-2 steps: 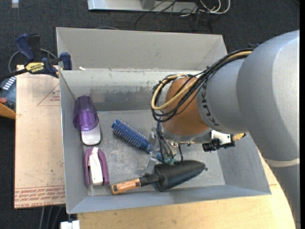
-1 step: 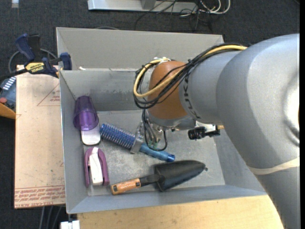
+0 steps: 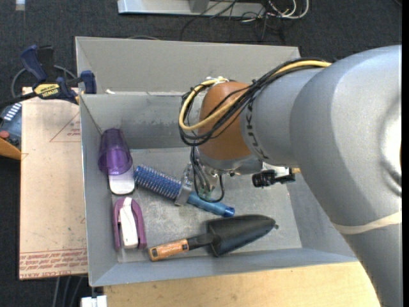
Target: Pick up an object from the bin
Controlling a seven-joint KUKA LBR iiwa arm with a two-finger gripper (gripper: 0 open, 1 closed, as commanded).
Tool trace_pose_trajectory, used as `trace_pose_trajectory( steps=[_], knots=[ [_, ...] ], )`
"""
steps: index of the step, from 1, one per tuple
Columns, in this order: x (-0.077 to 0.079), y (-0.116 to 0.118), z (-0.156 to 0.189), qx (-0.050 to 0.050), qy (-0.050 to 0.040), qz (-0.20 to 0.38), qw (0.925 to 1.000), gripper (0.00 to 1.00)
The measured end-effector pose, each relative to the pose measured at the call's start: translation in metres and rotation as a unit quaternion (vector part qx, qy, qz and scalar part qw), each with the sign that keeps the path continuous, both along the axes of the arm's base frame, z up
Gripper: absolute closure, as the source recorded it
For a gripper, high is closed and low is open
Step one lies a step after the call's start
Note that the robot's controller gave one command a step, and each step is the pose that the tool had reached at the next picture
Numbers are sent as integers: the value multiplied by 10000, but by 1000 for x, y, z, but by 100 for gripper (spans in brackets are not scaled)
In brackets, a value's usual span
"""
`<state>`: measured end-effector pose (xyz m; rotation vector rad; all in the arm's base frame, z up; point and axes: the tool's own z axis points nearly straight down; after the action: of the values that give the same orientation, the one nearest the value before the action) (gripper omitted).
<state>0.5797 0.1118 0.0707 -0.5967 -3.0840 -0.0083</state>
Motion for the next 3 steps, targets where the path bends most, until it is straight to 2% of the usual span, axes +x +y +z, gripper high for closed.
trace_pose_trajectory(
  steps=[3],
  knots=[
    [-3,-1,22,-7,44,6,10000,100]
  ],
)
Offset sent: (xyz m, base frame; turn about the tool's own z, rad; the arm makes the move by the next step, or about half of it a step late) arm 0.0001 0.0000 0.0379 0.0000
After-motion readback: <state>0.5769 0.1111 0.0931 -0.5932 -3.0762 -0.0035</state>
